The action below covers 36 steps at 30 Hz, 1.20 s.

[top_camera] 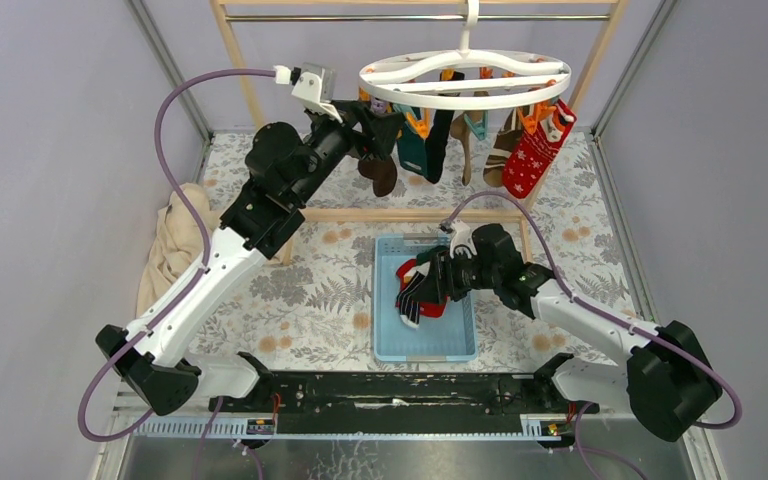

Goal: Remove the socks clipped to the hanger
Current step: Place the sock in the bin.

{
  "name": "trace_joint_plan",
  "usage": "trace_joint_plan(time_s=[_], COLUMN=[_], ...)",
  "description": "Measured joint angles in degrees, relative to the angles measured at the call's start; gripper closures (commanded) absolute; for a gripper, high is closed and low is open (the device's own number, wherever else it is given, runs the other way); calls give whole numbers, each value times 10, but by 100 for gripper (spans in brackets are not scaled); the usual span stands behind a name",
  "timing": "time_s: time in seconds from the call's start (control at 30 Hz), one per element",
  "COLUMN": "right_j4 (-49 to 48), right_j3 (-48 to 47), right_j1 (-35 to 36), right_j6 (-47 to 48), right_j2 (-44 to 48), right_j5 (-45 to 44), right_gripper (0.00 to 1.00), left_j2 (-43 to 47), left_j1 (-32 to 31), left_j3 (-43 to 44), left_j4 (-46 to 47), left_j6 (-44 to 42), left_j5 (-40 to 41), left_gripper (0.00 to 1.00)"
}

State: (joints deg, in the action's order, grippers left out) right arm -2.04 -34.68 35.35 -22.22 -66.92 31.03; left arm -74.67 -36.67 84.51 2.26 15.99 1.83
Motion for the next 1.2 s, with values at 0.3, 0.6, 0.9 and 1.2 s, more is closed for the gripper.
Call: trace_joint_plan(time_s=[0.3, 0.6, 0.9, 1.2], right_j4=[53, 60, -1, -65], right_j3=[-31, -87, -128, -175], right_j1=[2, 3, 3, 12], right_j6=[24, 34, 33, 34], right_j2=[24, 37, 5, -84], right_j5=[-28, -52, -141, -226], right_gripper=[23, 18, 17, 16], left_j2=[21, 47, 105, 159], left_j1=[-1, -2, -6, -7], left_j3=[-16, -37, -92, -145], left_j4=[-10, -28, -46, -81], left_j6=[0, 0, 6, 30], left_j5=[-10, -10, -1, 47], left_gripper=[1, 1, 1, 1])
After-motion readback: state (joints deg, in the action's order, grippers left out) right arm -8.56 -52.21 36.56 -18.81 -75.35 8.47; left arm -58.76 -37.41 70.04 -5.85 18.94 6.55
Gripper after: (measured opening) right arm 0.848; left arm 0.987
